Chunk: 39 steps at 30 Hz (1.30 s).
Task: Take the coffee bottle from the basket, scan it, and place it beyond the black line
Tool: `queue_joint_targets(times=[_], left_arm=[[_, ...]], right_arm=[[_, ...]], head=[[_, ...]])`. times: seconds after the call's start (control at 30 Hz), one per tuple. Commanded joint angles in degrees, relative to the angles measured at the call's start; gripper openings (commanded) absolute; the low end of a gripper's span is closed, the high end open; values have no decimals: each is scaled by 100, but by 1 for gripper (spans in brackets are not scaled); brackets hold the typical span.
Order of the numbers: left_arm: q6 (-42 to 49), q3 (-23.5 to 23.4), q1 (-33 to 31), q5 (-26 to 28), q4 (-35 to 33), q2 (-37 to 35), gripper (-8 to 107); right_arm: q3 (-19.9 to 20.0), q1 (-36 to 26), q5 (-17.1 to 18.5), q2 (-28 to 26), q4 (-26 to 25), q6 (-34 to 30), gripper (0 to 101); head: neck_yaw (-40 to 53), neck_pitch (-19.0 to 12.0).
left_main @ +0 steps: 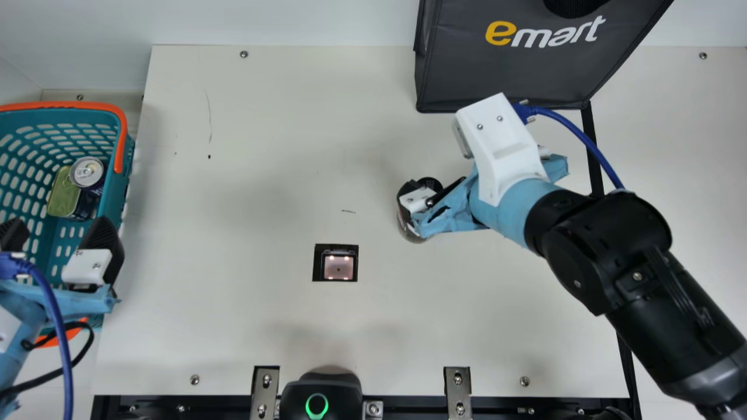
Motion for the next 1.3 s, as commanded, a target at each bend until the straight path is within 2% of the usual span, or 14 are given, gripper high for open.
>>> queue_joint_targets(times=[0.0,0.7,1.0,1.27], left_arm=[[0,0,0,0,0,0,90],[0,0,0,0,0,0,90],[0,0,0,0,0,0,90],[0,0,0,0,0,0,90]], right_arm=[[-7,38,-30,54,-1,3,91],[127,281,-222,484,-28,156,91],[78,375,-111,579,-55,222,91],[1,442,18,626,-100,287,37]], head=[[9,-96],[9,-96],[9,-96],[9,-96]])
